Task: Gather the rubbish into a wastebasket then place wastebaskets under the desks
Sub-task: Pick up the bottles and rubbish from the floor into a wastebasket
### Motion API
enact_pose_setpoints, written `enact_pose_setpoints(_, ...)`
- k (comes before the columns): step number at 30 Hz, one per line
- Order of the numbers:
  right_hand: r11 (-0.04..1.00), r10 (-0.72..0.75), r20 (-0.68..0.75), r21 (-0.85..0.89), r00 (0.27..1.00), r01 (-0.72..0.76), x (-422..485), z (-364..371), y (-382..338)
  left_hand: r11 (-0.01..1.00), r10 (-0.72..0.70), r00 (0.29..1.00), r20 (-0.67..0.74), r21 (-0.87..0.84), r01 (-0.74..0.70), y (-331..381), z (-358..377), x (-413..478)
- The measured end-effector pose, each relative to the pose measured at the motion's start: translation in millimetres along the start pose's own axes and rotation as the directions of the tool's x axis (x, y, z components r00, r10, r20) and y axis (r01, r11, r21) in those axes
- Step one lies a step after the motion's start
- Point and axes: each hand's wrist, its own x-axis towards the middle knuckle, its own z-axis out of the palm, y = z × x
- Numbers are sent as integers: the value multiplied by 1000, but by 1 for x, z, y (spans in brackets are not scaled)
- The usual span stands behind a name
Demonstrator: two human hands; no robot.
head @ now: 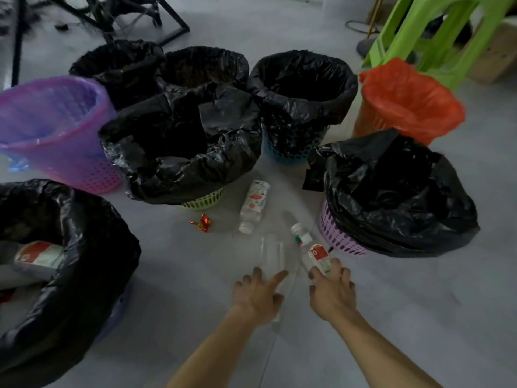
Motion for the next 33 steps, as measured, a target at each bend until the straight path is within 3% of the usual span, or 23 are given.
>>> enact_pose_setpoints(8,990,116,52,-91,992,-111,-1,-9,-17,988,-139,989,-41,65,142,-32,4,-18)
enact_pose_setpoints(12,985,153,97,-97,983,-144,-11,-15,-29,995,-92,986,-141,-54,85,-43,-32,-32)
enact_pose_setpoints(16,968,178,256,130,950,-216,-11,-29,-43,971,-81,951,-298,-240,7,-46,-90,-54)
enact_pose_setpoints(19,853,144,288,450,947,-266,-10,-52,-70,924,-104,897,-429,-375,-72,-58,-128,-79)
enact_pose_setpoints(21,718,93,164,672,982,-180,-11,-70,-85,889,-120,869,-480,-441,-121,-62,-153,-95)
enact_pose_setpoints(23,552,52,-57,833,997,19,-21,-90,-117,827,-181,832,-525,-539,-160,-80,-179,-121)
enact_pose_setpoints(26,398,-18,-309,870,951,291,-44,-121,-167,778,-284,741,-609,-598,-193,-114,-209,-155)
enact_pose_setpoints(29,321,-148,-389,851,909,417,-69,-150,-221,767,-390,652,-650,-621,-160,-161,-228,-186)
enact_pose_setpoints(33,267,-336,-357,851,871,452,-104,-176,-292,727,-540,582,-607,-685,-39,-238,-230,-232)
